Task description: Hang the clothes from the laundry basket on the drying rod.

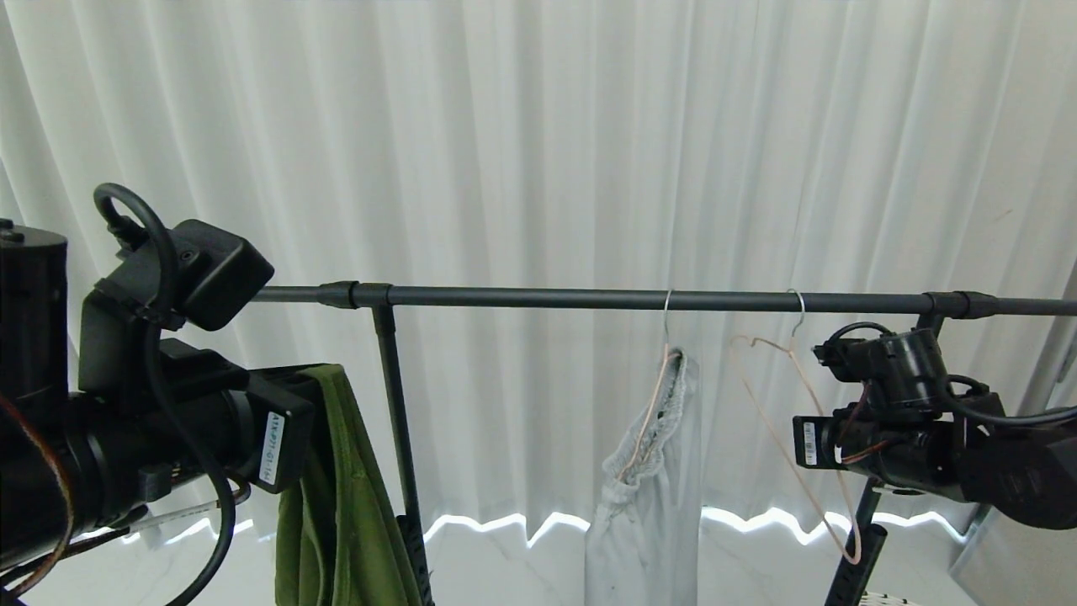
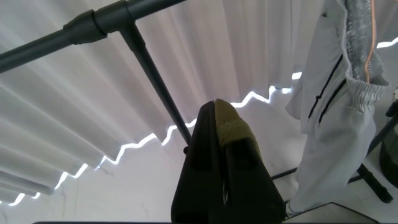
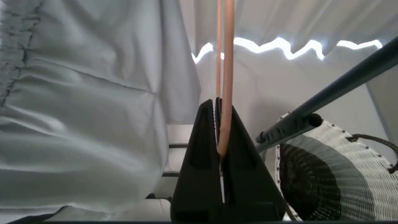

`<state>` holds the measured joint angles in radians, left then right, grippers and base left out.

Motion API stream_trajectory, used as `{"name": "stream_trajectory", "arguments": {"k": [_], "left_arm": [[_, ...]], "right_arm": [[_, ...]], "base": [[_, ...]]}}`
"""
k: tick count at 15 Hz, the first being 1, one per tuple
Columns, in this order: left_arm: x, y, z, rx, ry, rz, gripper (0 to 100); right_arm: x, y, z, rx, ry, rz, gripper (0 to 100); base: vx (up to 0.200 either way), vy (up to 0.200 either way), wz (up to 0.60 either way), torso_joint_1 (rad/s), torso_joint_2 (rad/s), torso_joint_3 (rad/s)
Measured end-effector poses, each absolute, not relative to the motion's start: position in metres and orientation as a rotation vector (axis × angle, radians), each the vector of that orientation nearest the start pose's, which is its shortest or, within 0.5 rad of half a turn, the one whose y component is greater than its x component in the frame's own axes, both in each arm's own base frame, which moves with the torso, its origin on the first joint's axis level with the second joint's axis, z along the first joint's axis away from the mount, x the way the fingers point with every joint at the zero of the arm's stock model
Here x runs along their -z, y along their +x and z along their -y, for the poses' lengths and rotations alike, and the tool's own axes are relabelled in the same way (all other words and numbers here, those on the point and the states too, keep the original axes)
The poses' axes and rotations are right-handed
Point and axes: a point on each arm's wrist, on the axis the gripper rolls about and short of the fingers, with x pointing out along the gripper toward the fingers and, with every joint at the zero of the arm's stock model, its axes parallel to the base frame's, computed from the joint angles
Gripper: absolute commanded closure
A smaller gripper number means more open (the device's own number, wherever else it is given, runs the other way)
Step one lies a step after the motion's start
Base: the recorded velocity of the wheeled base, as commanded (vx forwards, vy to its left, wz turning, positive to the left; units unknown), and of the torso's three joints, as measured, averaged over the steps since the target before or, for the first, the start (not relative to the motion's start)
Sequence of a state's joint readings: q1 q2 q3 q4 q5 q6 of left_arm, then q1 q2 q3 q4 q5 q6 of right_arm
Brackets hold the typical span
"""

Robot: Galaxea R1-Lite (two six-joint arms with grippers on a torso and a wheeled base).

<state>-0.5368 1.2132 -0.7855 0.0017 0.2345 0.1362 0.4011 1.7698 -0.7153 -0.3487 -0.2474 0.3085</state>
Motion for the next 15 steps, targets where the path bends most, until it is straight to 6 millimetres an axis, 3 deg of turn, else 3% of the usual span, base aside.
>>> {"name": "stream_trajectory", "arguments": {"k": [8, 13, 15], "left_arm": [[-0.235, 0.153, 0.085, 0.326, 0.295, -0.373, 100], [-0.234, 0.153, 0.085, 0.318, 0.308, -0.372, 100], [-0.233, 0.153, 0.084, 0.292, 0.34, -0.371, 100]], "right_arm": [[-0.154, 0.244, -0.094, -0.061, 0.095, -0.54, 100], [-0.161, 0.208, -0.08, -0.089, 0.047, -0.483, 100], [-0.161, 0.192, -0.073, -0.101, 0.051, -0.471, 100]], "base": [[0.0, 0.0, 0.0, 0.0, 0.0, 0.0], [0.0, 0.0, 0.0, 0.0, 0.0, 0.0], [-0.2, 0.0, 0.0, 0.005, 0.0, 0.0]]}}
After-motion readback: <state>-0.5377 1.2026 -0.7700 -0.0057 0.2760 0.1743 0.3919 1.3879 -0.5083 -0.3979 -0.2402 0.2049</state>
